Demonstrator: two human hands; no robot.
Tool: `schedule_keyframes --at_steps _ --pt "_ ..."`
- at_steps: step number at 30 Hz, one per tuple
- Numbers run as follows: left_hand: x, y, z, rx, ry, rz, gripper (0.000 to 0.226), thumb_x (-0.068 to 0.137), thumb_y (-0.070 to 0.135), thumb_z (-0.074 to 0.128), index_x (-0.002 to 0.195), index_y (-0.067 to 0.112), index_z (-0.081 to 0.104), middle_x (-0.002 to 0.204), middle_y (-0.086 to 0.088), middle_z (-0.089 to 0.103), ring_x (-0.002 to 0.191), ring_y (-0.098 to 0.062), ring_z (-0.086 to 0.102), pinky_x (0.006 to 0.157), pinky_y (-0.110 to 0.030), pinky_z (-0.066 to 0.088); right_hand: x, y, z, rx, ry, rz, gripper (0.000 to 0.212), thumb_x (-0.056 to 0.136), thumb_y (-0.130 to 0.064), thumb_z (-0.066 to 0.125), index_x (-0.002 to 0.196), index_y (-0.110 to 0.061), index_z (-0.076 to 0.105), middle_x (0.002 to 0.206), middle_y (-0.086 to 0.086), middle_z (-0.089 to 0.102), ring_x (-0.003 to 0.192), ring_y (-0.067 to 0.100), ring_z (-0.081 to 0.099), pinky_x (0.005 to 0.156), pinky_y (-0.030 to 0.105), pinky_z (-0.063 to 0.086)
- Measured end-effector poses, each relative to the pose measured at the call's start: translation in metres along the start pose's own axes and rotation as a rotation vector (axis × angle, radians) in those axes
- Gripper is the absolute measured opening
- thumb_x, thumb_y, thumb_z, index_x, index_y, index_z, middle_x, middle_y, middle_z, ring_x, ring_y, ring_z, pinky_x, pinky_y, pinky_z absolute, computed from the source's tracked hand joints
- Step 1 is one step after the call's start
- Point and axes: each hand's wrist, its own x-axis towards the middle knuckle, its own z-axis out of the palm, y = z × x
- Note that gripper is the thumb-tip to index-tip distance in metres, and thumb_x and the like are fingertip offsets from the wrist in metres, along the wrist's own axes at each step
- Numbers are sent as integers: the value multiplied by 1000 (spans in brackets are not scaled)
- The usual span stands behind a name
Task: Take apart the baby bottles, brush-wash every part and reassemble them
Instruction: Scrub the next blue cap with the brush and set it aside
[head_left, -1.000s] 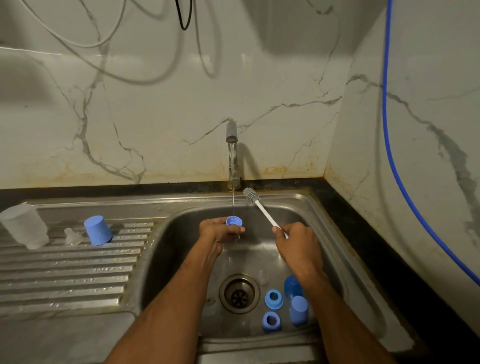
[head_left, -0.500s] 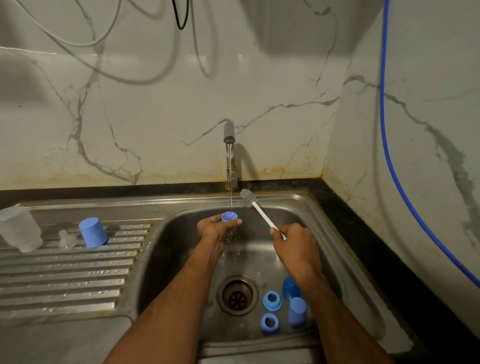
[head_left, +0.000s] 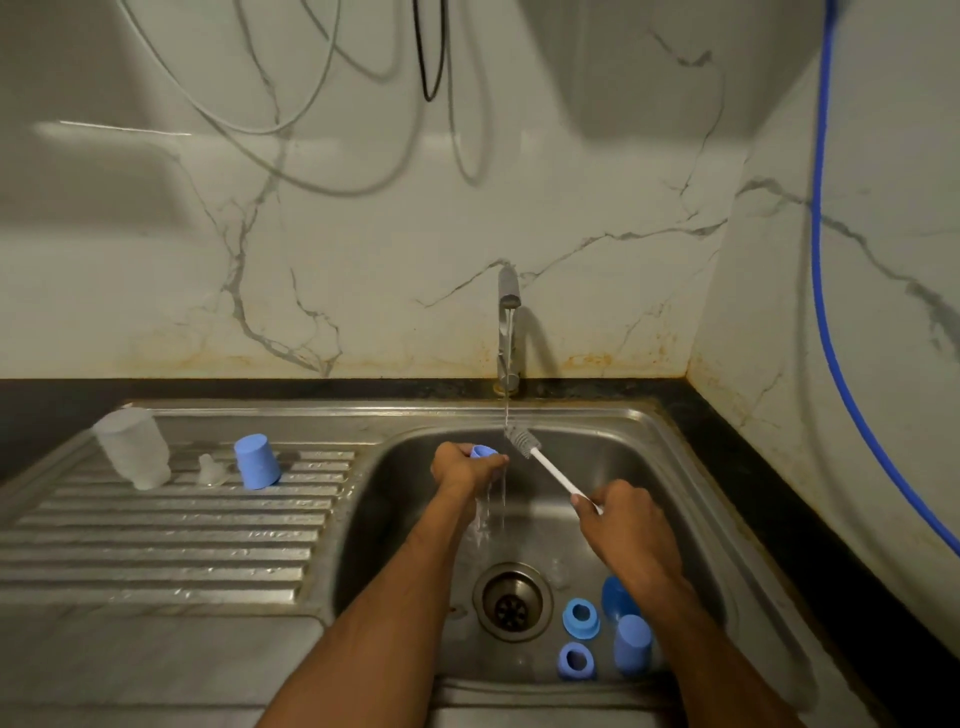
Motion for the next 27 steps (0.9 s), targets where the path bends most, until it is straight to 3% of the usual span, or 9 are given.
schedule_keyframes --at_steps 3,7,12,16,21,25,27 --pt "-5 8 -10 26 -18 12 31 73 1 85 84 14 60 92 -10 68 91 -25 71 83 -37 62 -6 -6 -1 -18 -26 -22 28 101 -44 58 83 -22 63 73 -6 64 64 5 61 55 18 43" --pt "-8 15 -38 47 10 79 52 66 16 94 108 16 62 110 -6 65 102 -23 66 86 -41 62 -14 -20 -5 -62 -51 -75 29 101 -45 57 85 -22 65 74 -6 64 65 5 61 54 20 45" --pt "-13 26 -94 132 72 275 40 85 24 80 122 15 66 114 -4 71 106 -23 68 94 -43 58 -25 -52 -8 -123 -26 -174 30 101 -47 55 86 -24 67 74 -6 64 66 8 60 57 26 49" --pt "-19 34 -138 315 155 365 47 93 15 69 139 15 58 134 -9 63 126 -25 58 110 -44 45 -39 -83 -3 -81 -4 -243 32 100 -48 57 84 -23 70 71 -6 64 66 13 62 58 31 52" --pt "-24 24 -189 462 215 285 39 85 11 77 121 10 64 117 -6 69 109 -22 66 97 -35 53 -65 -126 10 -47 -25 -311 30 100 -48 56 94 -24 74 79 -5 66 70 18 59 59 31 44" --pt "-22 5 -209 495 289 312 24 81 10 79 104 7 71 102 -5 73 94 -15 67 83 -23 53 -79 -142 24 -23 -48 -336 29 101 -47 57 91 -25 73 73 -8 64 65 9 59 52 26 41" --pt "-17 -5 -214 496 306 333 21 80 8 79 100 7 71 98 -5 72 91 -15 67 81 -25 55 -85 -147 29 -21 -59 -342 29 101 -47 57 91 -25 72 72 -10 64 64 7 60 52 24 42"
